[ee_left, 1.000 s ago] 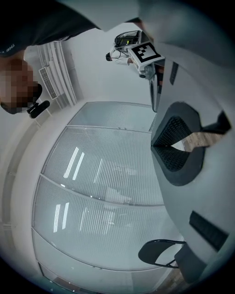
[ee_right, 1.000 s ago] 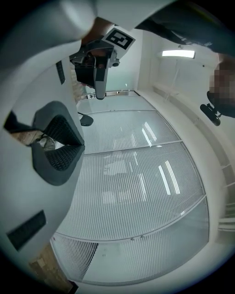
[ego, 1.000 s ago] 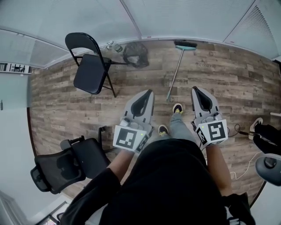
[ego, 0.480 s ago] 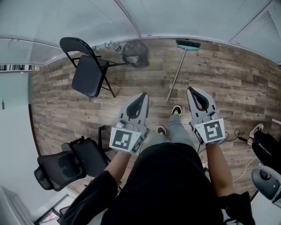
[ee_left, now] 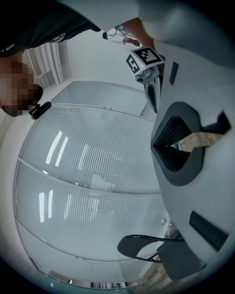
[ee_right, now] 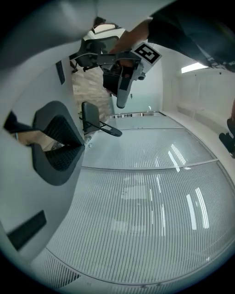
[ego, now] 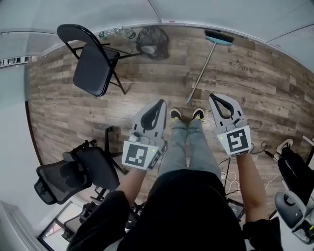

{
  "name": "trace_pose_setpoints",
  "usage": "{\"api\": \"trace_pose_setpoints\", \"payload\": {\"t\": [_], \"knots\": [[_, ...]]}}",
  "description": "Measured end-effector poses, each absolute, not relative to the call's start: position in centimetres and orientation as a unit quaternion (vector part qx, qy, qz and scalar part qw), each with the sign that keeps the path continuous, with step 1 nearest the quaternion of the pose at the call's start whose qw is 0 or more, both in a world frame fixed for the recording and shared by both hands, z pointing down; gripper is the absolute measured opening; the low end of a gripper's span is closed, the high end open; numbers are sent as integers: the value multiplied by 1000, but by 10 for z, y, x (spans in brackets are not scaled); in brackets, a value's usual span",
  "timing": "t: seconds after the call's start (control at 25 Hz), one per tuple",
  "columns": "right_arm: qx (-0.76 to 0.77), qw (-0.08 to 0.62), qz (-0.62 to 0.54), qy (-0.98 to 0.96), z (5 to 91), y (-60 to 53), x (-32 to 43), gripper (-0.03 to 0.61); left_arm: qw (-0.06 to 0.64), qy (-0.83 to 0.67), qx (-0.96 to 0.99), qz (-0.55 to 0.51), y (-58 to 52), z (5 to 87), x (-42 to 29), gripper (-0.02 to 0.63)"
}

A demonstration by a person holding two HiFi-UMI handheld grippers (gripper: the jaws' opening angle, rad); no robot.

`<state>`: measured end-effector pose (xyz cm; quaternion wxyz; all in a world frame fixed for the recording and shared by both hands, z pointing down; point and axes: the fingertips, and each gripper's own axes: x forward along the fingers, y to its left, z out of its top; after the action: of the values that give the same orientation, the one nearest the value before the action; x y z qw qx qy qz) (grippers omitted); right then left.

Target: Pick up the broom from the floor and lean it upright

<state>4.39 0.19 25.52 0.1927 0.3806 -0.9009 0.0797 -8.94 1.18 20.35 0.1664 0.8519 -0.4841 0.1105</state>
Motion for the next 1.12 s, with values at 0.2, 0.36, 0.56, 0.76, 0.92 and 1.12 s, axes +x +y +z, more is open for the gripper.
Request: {"api": "trace_pose_setpoints", "payload": {"t": [0.2, 0.36, 0.56, 0.76, 0.92, 1.12], "knots": [[366, 237, 106, -893, 319, -9, 38, 14, 210, -469, 848, 130, 4, 278, -94, 20], [340, 270, 119, -893, 375, -19, 25, 14, 241, -465, 839, 146, 2, 338, -103, 20], [293, 304, 131, -897, 467, -26, 7, 14, 278, -463, 827, 156, -1, 414, -114, 20], [237, 349, 144, -895, 563, -15, -13, 15, 296, -465, 816, 175, 4, 493, -126, 20], [202, 385, 146, -889, 628, -6, -19, 15, 307, -470, 809, 176, 3, 542, -130, 20], [162, 408, 155, -885, 692, 12, -32, 46, 318, -470, 803, 184, 13, 595, -133, 20]]}}
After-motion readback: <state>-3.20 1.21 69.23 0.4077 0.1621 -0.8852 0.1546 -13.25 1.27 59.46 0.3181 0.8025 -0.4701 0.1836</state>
